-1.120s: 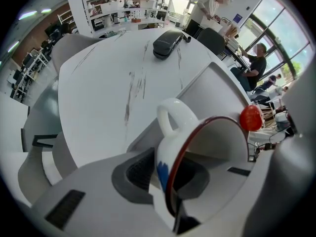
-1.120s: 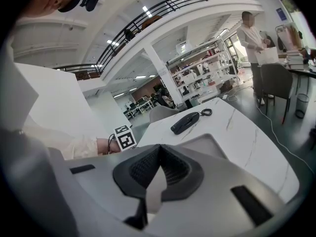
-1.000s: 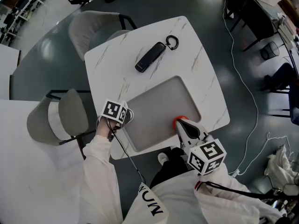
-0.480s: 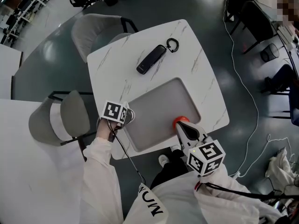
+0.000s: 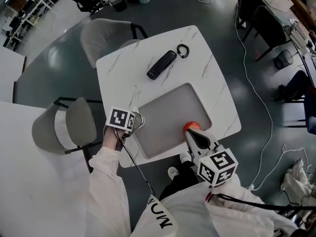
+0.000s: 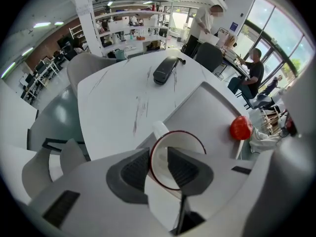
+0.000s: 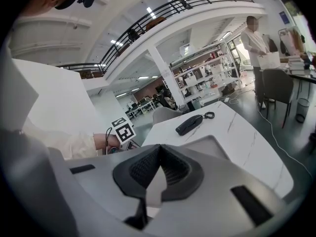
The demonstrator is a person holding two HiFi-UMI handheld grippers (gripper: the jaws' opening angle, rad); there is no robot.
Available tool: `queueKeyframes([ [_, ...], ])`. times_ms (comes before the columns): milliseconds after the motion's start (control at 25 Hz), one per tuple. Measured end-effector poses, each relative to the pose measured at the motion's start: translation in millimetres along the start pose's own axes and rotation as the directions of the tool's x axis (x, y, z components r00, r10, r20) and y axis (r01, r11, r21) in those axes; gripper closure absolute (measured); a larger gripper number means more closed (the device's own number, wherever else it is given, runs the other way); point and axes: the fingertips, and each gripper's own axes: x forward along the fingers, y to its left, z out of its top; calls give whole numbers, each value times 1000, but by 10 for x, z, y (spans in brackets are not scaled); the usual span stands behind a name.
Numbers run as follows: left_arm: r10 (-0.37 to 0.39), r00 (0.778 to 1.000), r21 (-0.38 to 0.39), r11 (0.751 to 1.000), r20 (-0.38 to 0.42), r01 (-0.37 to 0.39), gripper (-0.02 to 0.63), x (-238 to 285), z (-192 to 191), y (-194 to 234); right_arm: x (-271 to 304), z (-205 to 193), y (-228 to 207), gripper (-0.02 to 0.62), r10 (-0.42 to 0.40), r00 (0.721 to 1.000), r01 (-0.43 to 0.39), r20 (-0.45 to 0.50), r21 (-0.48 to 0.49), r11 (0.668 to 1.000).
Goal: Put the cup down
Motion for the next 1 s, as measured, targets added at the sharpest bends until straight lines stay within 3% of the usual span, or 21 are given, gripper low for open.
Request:
queueKeyframes([
  [360,27,993,-10,1000,114,-26,499,-326,-71,-5,-147,-84,318,591,22,1000,-21,16,-27,999],
  [600,33,975,-3,999,221,-33,499,-704,-186,-29,-299,-117,567,591,29,999,-27,38,-52,998],
  [720,41,957,-5,999,286,-41,500,-933,-258,-62,-386,-171,702,591,33,998,-30,46,-63,998],
  [1000,49,895,34,997,443,-71,500,-1490,-446,-271,-566,-324,1053,591,54,997,-48,56,-98,994],
])
